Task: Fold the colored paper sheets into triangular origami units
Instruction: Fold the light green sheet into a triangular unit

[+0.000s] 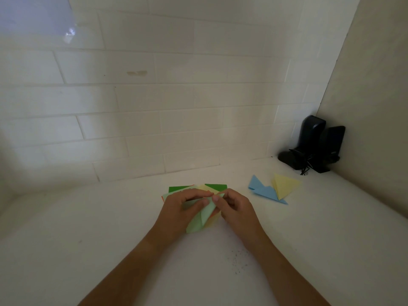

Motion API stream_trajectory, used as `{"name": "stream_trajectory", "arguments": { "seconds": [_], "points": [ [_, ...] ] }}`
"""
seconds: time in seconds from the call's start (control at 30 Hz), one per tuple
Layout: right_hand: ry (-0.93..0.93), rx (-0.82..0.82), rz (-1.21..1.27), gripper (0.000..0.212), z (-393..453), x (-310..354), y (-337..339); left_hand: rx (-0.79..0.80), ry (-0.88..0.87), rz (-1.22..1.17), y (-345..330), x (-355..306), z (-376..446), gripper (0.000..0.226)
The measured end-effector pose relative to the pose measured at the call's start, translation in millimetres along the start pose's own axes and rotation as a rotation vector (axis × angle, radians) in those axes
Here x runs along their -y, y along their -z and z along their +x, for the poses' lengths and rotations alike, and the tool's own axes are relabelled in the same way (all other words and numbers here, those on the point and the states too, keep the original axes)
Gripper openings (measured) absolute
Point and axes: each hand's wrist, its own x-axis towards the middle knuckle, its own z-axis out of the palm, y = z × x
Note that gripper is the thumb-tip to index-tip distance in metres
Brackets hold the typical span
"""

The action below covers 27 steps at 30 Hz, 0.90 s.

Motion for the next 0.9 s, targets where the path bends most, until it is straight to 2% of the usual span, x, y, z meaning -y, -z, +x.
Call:
{"name": "stream_trajectory", "arguments": {
  "seconds": [0.9],
  "points": [
    [-0.038, -0.070, -0.040, 0.028, -1.7, 3.1, 1.6, 0.000, -0.015, 0.029, 0.3, 0.3, 0.5, 0.022]
  ]
}}
